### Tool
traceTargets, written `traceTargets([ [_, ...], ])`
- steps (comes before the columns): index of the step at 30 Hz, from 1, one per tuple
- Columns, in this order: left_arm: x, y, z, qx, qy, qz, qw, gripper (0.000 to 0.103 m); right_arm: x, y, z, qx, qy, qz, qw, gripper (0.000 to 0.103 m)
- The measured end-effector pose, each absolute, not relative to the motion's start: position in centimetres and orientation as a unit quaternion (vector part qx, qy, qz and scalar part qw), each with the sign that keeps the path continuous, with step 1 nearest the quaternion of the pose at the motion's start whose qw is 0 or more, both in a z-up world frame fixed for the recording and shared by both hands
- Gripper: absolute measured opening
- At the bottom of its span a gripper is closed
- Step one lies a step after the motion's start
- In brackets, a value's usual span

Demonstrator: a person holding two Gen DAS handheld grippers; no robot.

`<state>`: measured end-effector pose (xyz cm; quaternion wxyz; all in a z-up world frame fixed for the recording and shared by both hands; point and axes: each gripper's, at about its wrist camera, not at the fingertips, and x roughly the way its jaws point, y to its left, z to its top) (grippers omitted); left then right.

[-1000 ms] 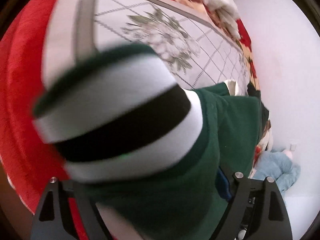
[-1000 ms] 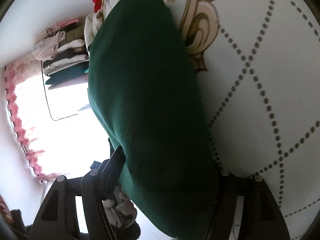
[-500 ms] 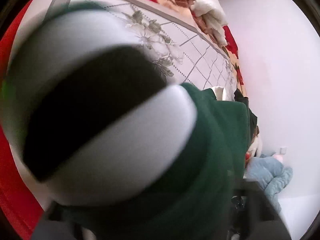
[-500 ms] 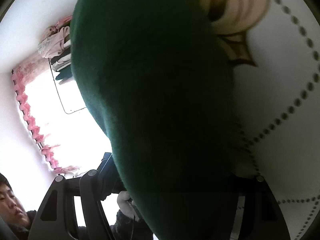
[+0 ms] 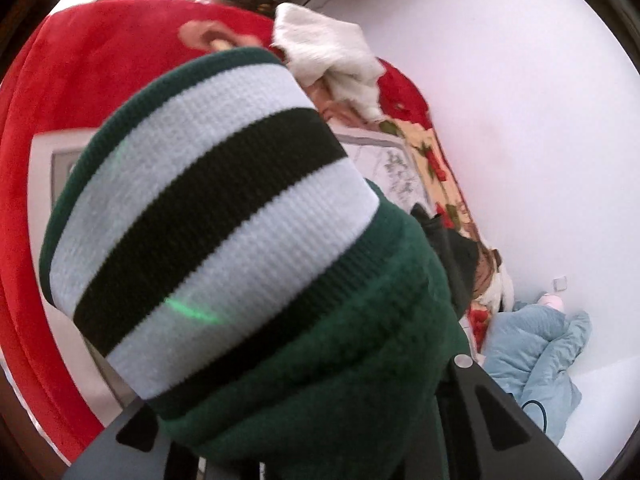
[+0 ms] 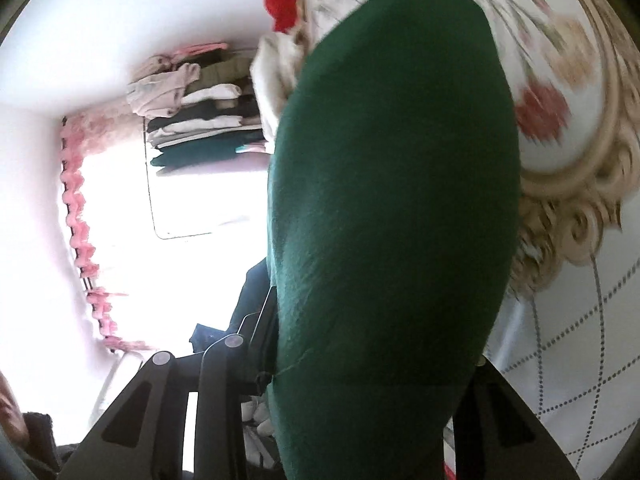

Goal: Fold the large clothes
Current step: 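Lift the folded jacket with both grippers and carry it over the sheet, then lower the folded jacket onto the sheet and open both grippers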

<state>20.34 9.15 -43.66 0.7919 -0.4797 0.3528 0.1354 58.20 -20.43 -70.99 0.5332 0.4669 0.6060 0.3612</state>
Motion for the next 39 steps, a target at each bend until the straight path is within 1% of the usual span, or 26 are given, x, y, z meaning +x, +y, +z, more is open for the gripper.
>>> traceTargets([
  [3,22.9,9.0,-41.0,-0.479,0.349,0.119,0.797,0.016,60.7,-20.3,-67.6,0.462,0.591,0.371,0.547,0.037],
  [8,29.8,8.2,-36.5,-0.467,0.332,0.078,0.816,0.016,66.4,-21.5,-62.1,0.472,0.549,0.378,0.577,0.037],
  [14,42.8,5.6,-33.0,-0.462,0.311,0.023,0.830,0.016,77.0,-25.2,-56.8,0.473,0.499,0.373,0.623,0.037],
  [17,50.4,3.2,-32.6,-0.452,0.299,-0.006,0.840,0.016,83.2,-28.1,-55.9,0.469,0.479,0.375,0.640,0.037],
  [21,58.3,-0.5,-35.3,-0.452,0.300,-0.028,0.840,0.017,90.6,-33.5,-57.7,0.462,0.470,0.373,0.653,0.037],
  [23,62.3,-2.3,-38.9,-0.455,0.311,-0.037,0.833,0.017,94.0,-36.1,-60.2,0.458,0.477,0.367,0.654,0.037],
  [27,67.1,-6.3,-47.6,-0.436,0.372,-0.041,0.818,0.018,97.5,-40.9,-68.5,0.451,0.518,0.334,0.645,0.037],
  [29,68.0,-7.6,-50.9,-0.429,0.395,-0.041,0.811,0.022,98.1,-41.9,-72.7,0.459,0.543,0.302,0.636,0.037],
  [30,68.3,-8.0,-52.1,-0.423,0.401,-0.042,0.812,0.029,98.1,-42.7,-74.6,0.465,0.549,0.295,0.628,0.038],
  [31,68.4,-8.2,-52.7,-0.420,0.404,-0.046,0.811,0.036,98.0,-43.2,-76.0,0.471,0.552,0.296,0.621,0.040],
  [33,68.4,-8.7,-52.6,-0.413,0.413,-0.051,0.810,0.039,98.0,-43.5,-77.3,0.486,0.549,0.299,0.611,0.043],
  [35,68.7,-9.0,-51.9,-0.405,0.436,-0.050,0.802,0.044,98.0,-43.3,-77.1,0.475,0.559,0.281,0.619,0.054],
  [36,68.8,-9.2,-51.1,-0.391,0.461,-0.038,0.796,0.051,97.9,-43.2,-76.5,0.462,0.568,0.262,0.628,0.061],
  [37,68.6,-9.6,-50.3,-0.382,0.472,-0.034,0.794,0.057,97.8,-43.0,-75.4,0.440,0.574,0.240,0.648,0.064],
  [39,67.9,-9.9,-48.2,-0.355,0.483,-0.026,0.800,0.063,97.1,-42.3,-72.8,0.388,0.584,0.196,0.685,0.070],
])
